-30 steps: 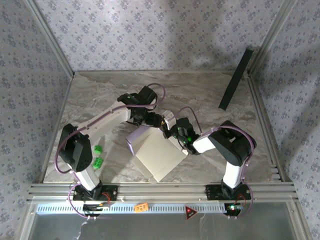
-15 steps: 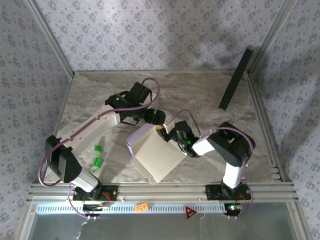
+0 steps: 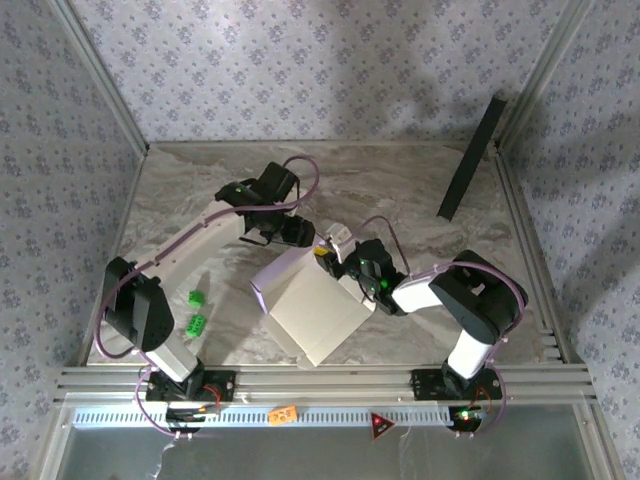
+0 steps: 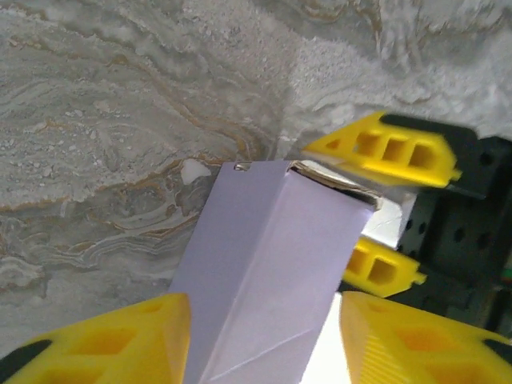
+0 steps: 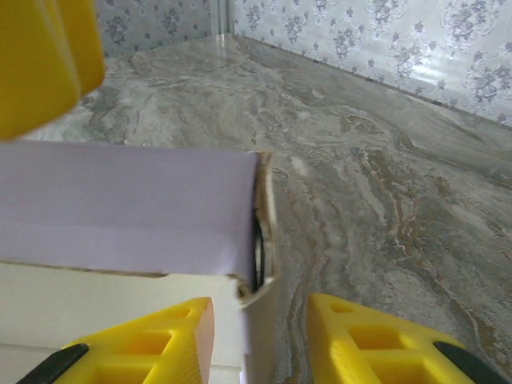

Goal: Fold the paper box

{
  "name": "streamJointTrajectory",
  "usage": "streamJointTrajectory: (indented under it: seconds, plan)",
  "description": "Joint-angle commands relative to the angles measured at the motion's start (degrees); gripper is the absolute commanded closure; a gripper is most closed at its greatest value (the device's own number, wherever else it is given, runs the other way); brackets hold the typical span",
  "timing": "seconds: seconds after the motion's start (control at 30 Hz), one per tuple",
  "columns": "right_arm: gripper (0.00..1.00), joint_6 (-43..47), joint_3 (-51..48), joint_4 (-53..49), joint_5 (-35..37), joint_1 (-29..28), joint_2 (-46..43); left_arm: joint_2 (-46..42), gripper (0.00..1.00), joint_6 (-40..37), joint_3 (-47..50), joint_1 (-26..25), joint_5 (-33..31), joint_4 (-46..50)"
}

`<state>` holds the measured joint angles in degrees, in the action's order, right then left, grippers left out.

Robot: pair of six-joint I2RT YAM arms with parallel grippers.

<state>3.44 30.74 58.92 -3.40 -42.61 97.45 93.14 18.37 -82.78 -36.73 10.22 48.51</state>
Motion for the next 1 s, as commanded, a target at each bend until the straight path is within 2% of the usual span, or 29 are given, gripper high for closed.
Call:
streamJointTrajectory:
  seconds: [0.0, 0.17, 0.33, 0.5, 0.73, 0.87, 0.97]
  plan:
    - [0.65, -1.2, 2.7, 1.9, -0.3, 0.5, 0.3, 1.2, 0.53, -1.1, -1.1, 0.3, -0.8, 2.2]
    - [0.73, -2.4, 3.7, 4.9, 1.6, 0.3, 2.7, 2.6, 0.6, -1.2, -0.7, 0.3, 0.9, 2.2]
    - [0.88, -2.6, 4.3, 6.9, 4.9, -0.2, 4.2, 2.7, 0.63, -0.3, 0.2, 0.3, 2.9, 1.0]
    - [1.0, -1.8, 4.3, 8.7, 13.0, -2.2, 5.6, 2.2, 0.64, 1.2, 1.8, 0.1, 7.1, -2.0]
    - [1.0, -1.0, 5.0, 11.0, 21.8, -5.6, 8.3, 0.6, 0.64, 3.8, 5.5, -0.2, 10.1, -5.9]
    - [1.0, -1.8, 4.4, 10.5, 20.1, -5.6, 7.9, 0.3, 0.64, 4.0, 6.0, -0.2, 9.6, -6.0]
    - [0.84, -2.4, 3.3, 6.8, 14.1, -4.1, 5.6, 0.3, 0.63, 3.6, 6.1, -0.2, 9.1, -5.6]
